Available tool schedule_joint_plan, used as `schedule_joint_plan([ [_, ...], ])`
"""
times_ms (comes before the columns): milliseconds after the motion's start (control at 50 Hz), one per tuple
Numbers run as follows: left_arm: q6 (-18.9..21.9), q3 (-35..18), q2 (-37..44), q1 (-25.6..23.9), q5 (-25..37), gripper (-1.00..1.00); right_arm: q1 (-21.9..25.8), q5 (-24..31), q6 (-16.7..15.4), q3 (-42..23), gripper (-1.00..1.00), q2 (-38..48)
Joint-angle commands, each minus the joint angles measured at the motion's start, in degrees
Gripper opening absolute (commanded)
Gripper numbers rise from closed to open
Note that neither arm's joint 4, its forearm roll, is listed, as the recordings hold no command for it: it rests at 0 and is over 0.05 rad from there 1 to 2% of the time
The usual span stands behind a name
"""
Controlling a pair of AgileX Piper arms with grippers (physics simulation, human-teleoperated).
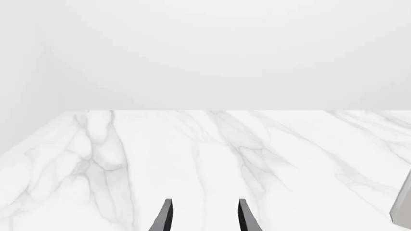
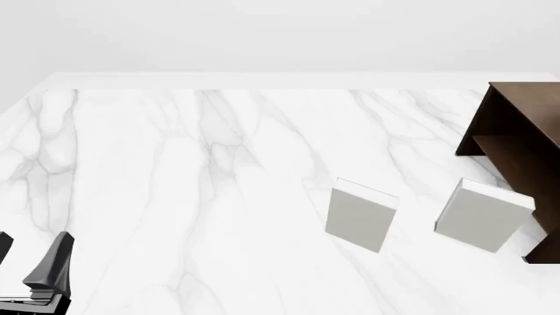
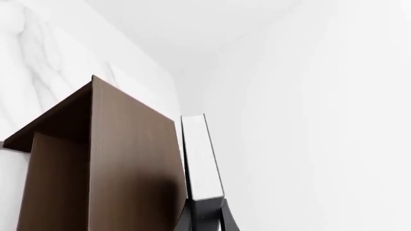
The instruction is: Pick up the book on the left and place it on top of the shelf.
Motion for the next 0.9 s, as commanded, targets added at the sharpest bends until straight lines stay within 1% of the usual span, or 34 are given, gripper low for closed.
schedule_joint_plan([
  [20,0.00,0.00,0.00,0.00,0.00,1.00,0.29,-1.46,0.48,-1.25,-1.00,1.89],
  [240,0.00,0.00,0.00,0.00,0.00,1.00,0.50,-1.98,0.89,-1.14,-1.00,3.37],
  [280,0.00,0.00,0.00,0.00,0.00,1.00,0.31,-1.30,1.63,-1.76,-1.00,3.37],
  [300,0.00,0.00,0.00,0.00,0.00,1.00,0.38,-1.79,1.23,-1.48,-1.00,3.44],
  [380,0.00,0.00,0.00,0.00,0.00,1.00,0.03,-1.52,1.68,-1.32,-1.00,3.64],
  [420,0.00,0.00,0.00,0.00,0.00,1.00,0.47,1.07,3.08,-2.15,-1.00,3.59],
  [440,0.00,0.00,0.00,0.00,0.00,1.00,0.51,1.20,3.06,-1.76,1.00,3.35],
  [480,0.00,0.00,0.00,0.00,0.00,1.00,0.30,1.85,3.69,-2.00,1.00,3.08],
  [660,0.00,0.00,0.00,0.00,0.00,1.00,-0.31,1.69,3.95,-0.51,1.00,0.58],
  [900,0.00,0.00,0.00,0.00,0.00,1.00,-0.11,2.13,6.61,2.71,1.00,-3.16],
])
